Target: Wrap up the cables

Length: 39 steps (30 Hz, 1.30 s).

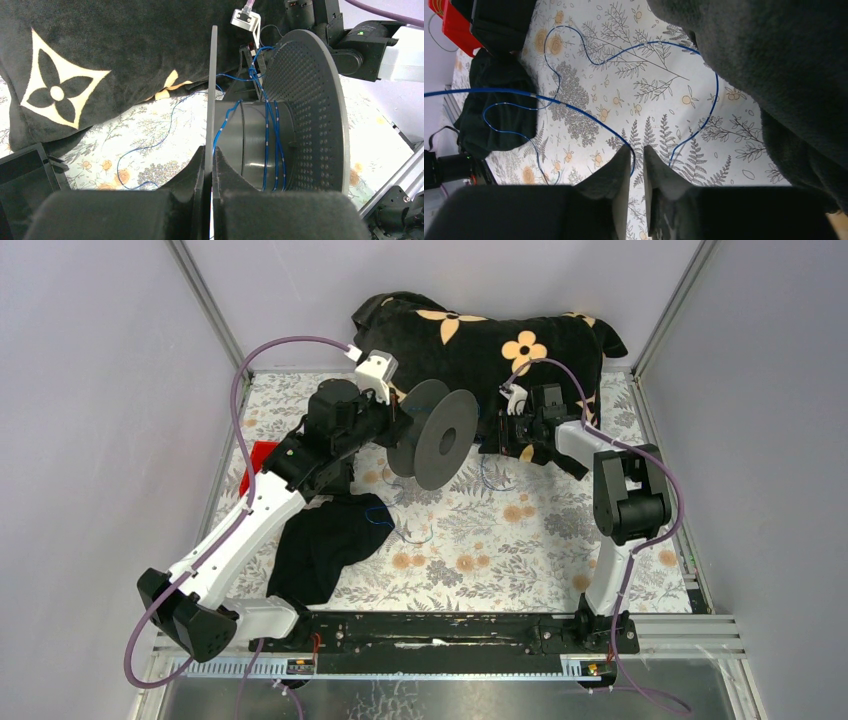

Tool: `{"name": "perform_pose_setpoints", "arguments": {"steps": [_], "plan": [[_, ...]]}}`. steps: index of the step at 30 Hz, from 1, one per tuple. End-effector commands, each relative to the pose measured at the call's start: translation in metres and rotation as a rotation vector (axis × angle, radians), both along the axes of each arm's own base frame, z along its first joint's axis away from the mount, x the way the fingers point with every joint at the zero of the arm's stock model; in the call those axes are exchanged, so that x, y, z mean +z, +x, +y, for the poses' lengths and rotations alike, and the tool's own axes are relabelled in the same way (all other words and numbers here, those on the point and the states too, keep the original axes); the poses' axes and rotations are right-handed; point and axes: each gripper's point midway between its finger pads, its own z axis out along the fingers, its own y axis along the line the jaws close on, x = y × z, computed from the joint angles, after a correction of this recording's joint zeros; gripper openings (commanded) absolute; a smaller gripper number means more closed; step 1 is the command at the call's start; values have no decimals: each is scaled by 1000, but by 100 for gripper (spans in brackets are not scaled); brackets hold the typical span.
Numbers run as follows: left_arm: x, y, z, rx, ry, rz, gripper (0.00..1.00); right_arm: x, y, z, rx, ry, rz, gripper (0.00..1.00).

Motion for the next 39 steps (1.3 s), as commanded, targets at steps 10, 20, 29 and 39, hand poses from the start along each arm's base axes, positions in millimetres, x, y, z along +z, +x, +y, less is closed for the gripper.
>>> {"name": "perform_pose_setpoints", "arguments": {"steps": [10, 20, 29, 39], "plan": [[62, 16, 14, 115, -134, -118, 0, 28, 19, -19, -34, -143, -131, 0], [65, 28, 15, 144, -105, -136, 0, 16, -14, -15, 6, -137, -57, 0], [73, 41, 20, 218, -110, -122, 0, 17, -55, 9, 82, -109, -36, 0], [72, 60, 25, 311, -113, -104, 0, 34, -97, 32, 163, -55, -57, 0]]}}
